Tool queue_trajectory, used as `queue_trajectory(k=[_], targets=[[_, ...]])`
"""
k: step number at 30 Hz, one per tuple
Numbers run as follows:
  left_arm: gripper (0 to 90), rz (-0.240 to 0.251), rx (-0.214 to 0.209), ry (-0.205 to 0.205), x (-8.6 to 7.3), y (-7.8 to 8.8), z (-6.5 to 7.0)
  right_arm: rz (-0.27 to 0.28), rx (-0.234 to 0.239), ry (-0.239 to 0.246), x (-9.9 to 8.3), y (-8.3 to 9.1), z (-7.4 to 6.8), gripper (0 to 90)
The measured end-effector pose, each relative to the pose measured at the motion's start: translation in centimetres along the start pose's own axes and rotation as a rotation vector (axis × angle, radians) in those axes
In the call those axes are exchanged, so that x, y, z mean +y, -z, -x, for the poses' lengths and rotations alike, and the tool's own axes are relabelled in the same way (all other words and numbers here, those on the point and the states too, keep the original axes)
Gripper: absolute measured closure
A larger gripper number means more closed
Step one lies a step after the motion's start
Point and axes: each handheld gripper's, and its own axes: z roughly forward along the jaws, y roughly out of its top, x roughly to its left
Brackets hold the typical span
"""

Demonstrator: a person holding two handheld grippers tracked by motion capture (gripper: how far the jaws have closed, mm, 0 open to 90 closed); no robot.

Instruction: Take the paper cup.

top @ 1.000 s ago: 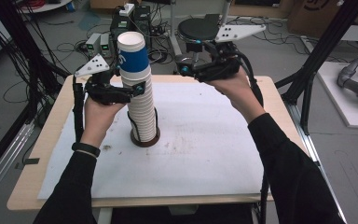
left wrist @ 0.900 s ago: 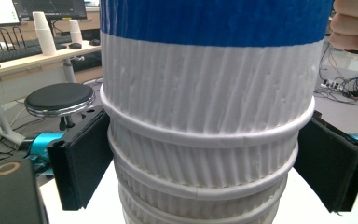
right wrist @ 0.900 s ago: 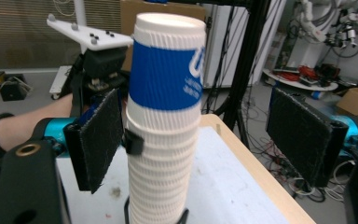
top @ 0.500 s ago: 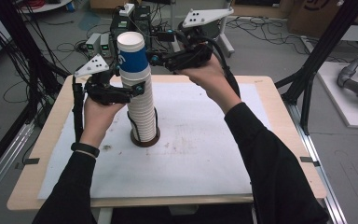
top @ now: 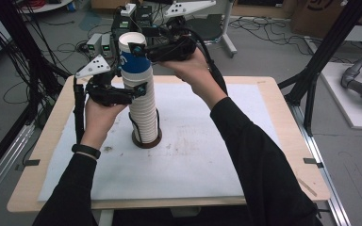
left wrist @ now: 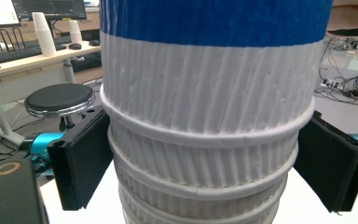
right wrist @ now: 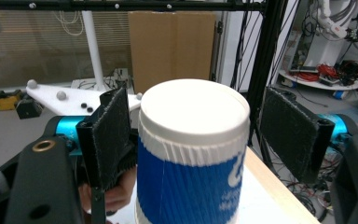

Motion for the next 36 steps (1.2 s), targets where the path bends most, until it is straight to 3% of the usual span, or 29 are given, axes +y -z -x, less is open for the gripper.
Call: queue_trajectory(k=[7,24,36], targets=[[12.0,0.002,0.003,0.002,0.0,0.0,0.0,-0.018,-0.012,-0.037,0.1,-1.1,-0.1,27.2],[12.0,0.004,0.002,0.001,-0.1,0.1,0.1,-0.030,-0.006,-0.059,0.1,-1.5,-0.2,30.4],[12.1,0.006,0.001,0.000,-0.1,0.1,0.0,0.045,-0.009,-0.032,1.3,-0.4,-0.5,31.2]])
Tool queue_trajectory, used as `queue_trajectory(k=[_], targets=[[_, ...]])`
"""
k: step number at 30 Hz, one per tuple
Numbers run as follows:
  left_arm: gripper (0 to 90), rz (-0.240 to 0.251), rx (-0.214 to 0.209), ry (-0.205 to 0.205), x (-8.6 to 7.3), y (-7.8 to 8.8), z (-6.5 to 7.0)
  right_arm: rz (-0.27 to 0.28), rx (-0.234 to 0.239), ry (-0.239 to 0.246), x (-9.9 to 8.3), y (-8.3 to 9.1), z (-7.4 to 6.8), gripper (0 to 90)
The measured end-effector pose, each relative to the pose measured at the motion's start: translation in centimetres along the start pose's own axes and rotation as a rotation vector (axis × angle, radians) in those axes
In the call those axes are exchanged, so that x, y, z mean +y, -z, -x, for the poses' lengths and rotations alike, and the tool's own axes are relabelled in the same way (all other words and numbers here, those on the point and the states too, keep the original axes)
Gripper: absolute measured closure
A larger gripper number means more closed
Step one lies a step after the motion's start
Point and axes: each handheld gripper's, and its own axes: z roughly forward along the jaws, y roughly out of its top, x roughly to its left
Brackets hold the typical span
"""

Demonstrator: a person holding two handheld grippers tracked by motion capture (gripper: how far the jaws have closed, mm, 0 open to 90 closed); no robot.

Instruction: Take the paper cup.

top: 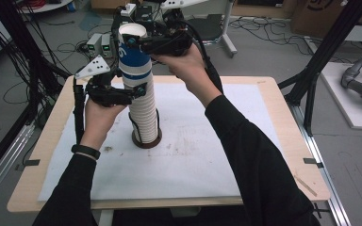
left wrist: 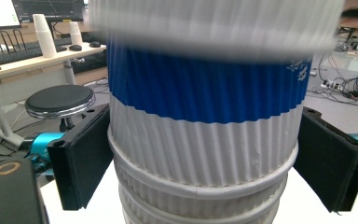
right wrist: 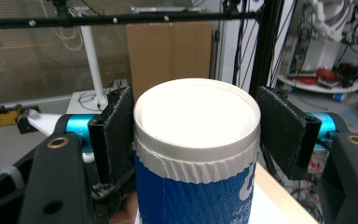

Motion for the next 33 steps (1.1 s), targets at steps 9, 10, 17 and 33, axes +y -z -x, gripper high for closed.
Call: queue_trajectory(k=[9,10,17,33], targets=[[12.0,0.001,-0.001,-0.002,0.0,0.0,0.1,0.050,0.005,0.026,1.7,1.3,-0.5,31.2],[12.0,0.001,-0.001,-0.002,0.0,0.0,0.1,0.055,0.006,0.029,1.9,1.6,-0.6,31.2],[12.0,0.000,-0.002,-0.002,0.0,0.0,0.0,0.110,0.029,0.050,3.1,3.1,-1.0,31.2],[12.0,-0.001,-0.001,0.000,0.0,0.0,0.0,0.121,0.050,0.086,3.5,7.1,-1.2,31.3]])
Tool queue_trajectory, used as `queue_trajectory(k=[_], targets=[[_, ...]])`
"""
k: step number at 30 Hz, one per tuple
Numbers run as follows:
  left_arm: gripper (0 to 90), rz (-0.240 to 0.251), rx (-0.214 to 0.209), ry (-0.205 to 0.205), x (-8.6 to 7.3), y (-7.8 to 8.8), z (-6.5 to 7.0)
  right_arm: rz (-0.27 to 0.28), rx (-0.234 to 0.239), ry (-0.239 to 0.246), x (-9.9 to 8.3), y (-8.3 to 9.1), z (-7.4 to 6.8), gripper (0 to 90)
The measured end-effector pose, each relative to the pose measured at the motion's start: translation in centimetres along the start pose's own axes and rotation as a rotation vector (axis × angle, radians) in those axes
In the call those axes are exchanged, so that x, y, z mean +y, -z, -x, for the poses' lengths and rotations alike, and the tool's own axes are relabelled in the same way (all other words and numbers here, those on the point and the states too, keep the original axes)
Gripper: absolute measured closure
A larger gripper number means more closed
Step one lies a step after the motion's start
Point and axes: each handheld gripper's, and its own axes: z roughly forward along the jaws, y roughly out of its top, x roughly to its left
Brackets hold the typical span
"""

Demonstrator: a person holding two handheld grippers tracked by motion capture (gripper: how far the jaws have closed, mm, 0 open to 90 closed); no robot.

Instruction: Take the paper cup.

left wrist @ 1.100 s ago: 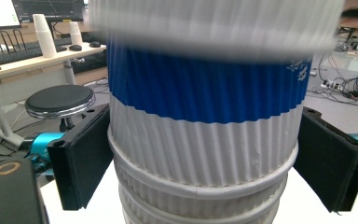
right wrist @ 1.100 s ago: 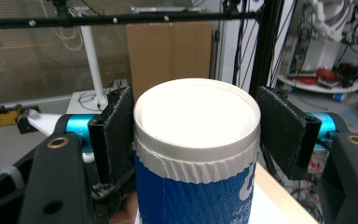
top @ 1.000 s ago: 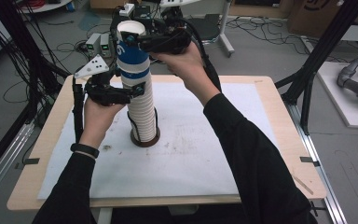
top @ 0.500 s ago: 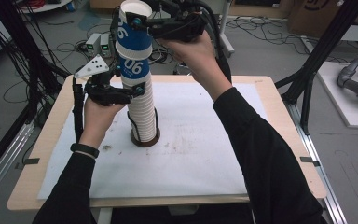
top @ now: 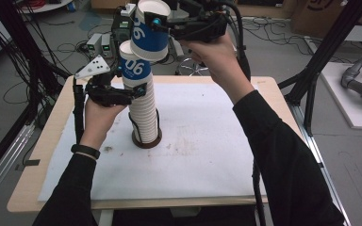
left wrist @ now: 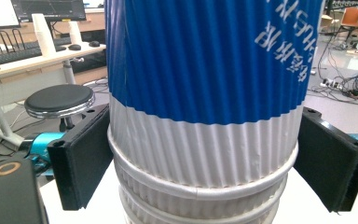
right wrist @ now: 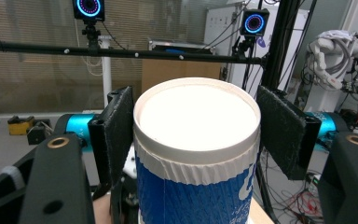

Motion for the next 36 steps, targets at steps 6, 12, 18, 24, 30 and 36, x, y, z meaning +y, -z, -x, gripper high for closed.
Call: queue_trajectory(k=[6,12,18,24,30,36], targets=[[11.9,-0.005,-0.001,-0.002,0.0,0.1,0.0,-0.013,-0.006,0.008,-0.8,2.0,0.0,31.3],[11.9,-0.006,-0.002,-0.001,0.0,0.1,-0.1,-0.018,-0.025,-0.006,-2.4,4.4,0.3,31.3],[11.8,-0.004,-0.001,0.002,0.0,0.1,-0.1,-0.030,-0.030,-0.033,-4.2,6.3,0.6,31.3],[11.9,-0.005,-0.001,0.000,0.0,0.1,-0.1,-0.048,-0.031,-0.046,-6.5,7.9,0.5,31.3],[11.9,-0.001,0.001,0.001,0.0,0.1,-0.1,-0.071,-0.009,-0.050,-9.1,9.3,-0.6,31.3],[11.8,-0.001,0.001,0.001,0.0,0.1,-0.1,-0.091,-0.002,-0.053,-11.2,10.1,-1.6,31.3]])
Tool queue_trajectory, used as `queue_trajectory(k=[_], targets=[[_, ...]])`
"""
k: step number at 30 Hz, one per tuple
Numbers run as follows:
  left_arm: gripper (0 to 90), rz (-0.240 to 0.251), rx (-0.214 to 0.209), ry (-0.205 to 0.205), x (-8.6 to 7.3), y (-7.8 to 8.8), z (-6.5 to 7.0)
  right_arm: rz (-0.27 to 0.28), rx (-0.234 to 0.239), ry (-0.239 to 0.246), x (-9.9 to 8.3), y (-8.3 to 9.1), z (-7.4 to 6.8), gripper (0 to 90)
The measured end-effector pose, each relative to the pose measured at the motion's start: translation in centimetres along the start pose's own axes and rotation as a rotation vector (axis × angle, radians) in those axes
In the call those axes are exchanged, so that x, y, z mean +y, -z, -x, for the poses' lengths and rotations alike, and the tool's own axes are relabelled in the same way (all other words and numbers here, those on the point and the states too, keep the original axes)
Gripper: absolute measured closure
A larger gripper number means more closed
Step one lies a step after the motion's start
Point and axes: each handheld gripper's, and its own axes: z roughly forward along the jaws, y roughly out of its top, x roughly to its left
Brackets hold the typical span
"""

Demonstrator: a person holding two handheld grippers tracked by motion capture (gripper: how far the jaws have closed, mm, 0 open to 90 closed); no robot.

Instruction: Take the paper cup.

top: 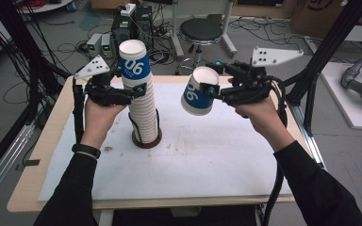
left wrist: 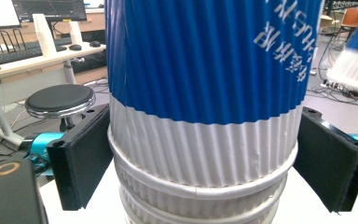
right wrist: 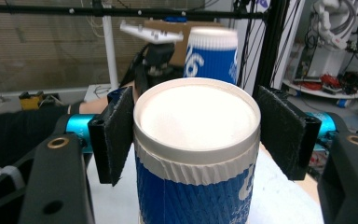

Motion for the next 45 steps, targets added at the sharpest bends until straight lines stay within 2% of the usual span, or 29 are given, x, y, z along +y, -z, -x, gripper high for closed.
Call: queue_trajectory(k=[11,18,21,28,34,35,37,45], targets=[[11.7,0.001,-0.004,0.001,0.0,0.0,-0.1,-0.049,-0.019,-0.029,-5.5,1.1,-0.7,31.3],[11.5,-0.002,-0.006,0.000,0.0,0.0,-0.1,-0.058,-0.022,-0.054,-7.2,1.4,-0.6,31.3],[8.0,-0.014,0.010,-0.024,0.0,0.0,0.1,-0.063,-0.022,-0.061,-7.8,1.6,-0.6,31.3],[7.4,-0.012,0.011,-0.038,-0.2,0.4,0.3,-0.084,-0.035,-0.066,-9.5,1.9,-0.9,31.2],[7.3,-0.008,0.017,-0.039,-0.7,1.6,0.6,-0.099,-0.043,-0.076,-10.8,2.2,-0.9,31.3],[7.4,-0.018,0.022,-0.043,-0.8,1.7,0.7,-0.104,-0.044,-0.079,-11.0,2.3,-0.9,31.3],[7.3,-0.010,0.031,-0.060,-0.9,2.3,1.0,-0.107,-0.044,-0.078,-11.3,2.4,-0.9,31.3],[7.4,0.010,0.010,-0.062,-2.1,4.1,2.2,-0.119,-0.046,-0.081,-12.5,2.4,-1.2,31.2]])
